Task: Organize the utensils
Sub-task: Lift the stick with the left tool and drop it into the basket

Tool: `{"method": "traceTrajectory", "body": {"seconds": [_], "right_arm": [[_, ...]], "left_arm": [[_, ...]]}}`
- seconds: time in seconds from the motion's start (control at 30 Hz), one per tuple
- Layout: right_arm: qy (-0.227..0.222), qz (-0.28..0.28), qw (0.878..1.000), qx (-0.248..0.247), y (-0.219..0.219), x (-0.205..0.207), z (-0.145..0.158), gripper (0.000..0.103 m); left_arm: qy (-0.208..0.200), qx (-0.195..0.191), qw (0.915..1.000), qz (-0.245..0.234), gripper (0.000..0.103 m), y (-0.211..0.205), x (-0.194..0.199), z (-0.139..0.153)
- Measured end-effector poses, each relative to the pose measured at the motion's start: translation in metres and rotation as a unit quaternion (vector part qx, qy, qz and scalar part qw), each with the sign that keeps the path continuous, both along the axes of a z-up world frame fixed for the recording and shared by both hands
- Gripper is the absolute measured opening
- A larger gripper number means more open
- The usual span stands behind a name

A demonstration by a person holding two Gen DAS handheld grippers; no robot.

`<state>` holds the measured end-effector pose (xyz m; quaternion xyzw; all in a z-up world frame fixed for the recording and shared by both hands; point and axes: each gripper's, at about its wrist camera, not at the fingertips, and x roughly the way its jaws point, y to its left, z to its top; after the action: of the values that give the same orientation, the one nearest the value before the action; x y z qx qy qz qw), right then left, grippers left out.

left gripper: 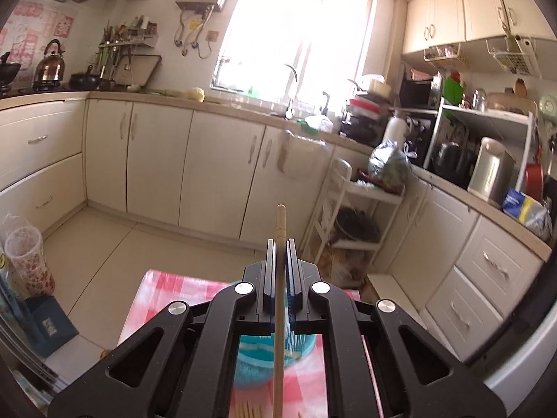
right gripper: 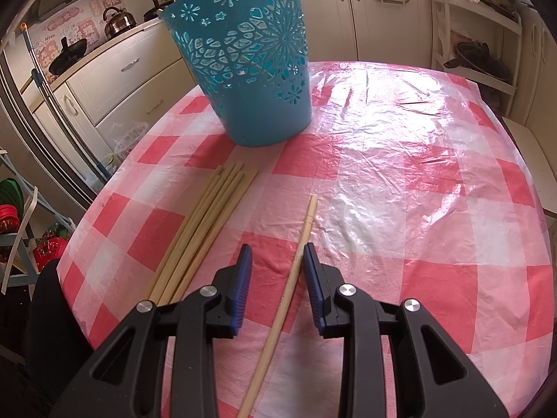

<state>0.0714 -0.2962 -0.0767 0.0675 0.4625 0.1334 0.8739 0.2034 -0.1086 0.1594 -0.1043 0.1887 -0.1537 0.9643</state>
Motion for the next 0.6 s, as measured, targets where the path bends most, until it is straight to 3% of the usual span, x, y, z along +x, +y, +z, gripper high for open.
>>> {"method": "traceTrajectory", "body": {"seconds": [0.13, 0.3, 0.6], "right_arm": [[0.001, 0.001, 1.0, 0.008, -0.002, -0.001, 0.0, 0.032], [0.002, 0.003, 1.0, 0.017, -0.003, 0.0, 0.0, 0.035], [0.004, 0.004, 1.0, 0.03, -0.003, 0.0, 0.0, 0.041]], "left_arm": [[-0.02, -0.011, 0.9995, 0.021, 0.005, -0.015, 0.035, 0.001], [-0.025, -0.022, 0.9981, 0.052, 0.005, -0.028, 0.075, -0.019], [-0.031, -0.011, 0.996, 0.083, 0.005, -0.038, 0.101, -0.059]]}}
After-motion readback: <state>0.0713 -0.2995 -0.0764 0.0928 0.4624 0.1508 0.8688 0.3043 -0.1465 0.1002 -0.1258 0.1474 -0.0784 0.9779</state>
